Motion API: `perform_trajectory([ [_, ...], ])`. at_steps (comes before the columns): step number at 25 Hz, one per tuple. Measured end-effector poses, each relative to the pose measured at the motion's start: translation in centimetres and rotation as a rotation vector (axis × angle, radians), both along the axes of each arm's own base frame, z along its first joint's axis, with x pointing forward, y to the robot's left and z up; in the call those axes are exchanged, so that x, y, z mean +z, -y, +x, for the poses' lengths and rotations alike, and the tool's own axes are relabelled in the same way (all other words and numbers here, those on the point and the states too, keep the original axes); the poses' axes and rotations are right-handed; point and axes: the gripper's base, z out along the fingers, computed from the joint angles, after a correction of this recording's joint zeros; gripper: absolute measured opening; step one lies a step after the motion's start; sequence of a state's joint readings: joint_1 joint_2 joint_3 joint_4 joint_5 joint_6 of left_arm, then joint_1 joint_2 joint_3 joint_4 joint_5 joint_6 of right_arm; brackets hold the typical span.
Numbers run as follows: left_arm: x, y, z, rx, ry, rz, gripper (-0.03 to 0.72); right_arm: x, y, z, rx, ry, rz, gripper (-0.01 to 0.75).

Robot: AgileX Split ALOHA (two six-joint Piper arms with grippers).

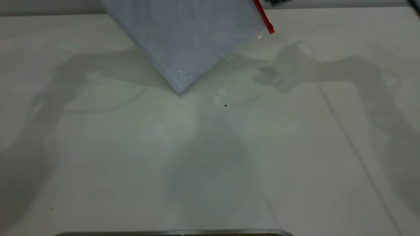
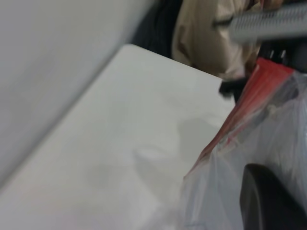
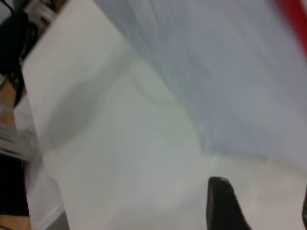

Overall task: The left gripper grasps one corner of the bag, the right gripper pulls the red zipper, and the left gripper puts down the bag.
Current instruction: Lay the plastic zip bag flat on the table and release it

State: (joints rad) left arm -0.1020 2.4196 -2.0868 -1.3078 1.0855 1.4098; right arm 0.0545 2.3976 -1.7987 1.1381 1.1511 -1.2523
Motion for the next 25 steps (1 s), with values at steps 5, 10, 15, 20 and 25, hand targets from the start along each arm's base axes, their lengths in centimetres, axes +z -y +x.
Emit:
perform_trajectory([
  [5,-4.8,0.2,0.6,0.046,-0.213,-0.006,0.051,3.2,0.0,-0.3,0.006,0.050,0.034,0.407],
  [10,-10.8,1.2,0.8,0.107,-0.416,-0.003,0.051,3.9,-0.1,-0.4,-0.006,0.032,0.049,0.402],
  [15,-16.0,3.0,-0.2,0.133,-0.630,0.006,0.074,5.3,-0.1,-0.5,-0.065,-0.038,0.070,0.402],
  [20,-17.2,3.2,-0.5,0.157,-0.740,-0.003,0.214,11.6,0.1,-2.1,-0.083,0.039,0.056,0.402],
  [25,-15.8,1.2,0.0,0.172,-0.869,-0.117,0.433,19.3,1.1,-5.8,-0.108,0.129,-0.075,0.402],
])
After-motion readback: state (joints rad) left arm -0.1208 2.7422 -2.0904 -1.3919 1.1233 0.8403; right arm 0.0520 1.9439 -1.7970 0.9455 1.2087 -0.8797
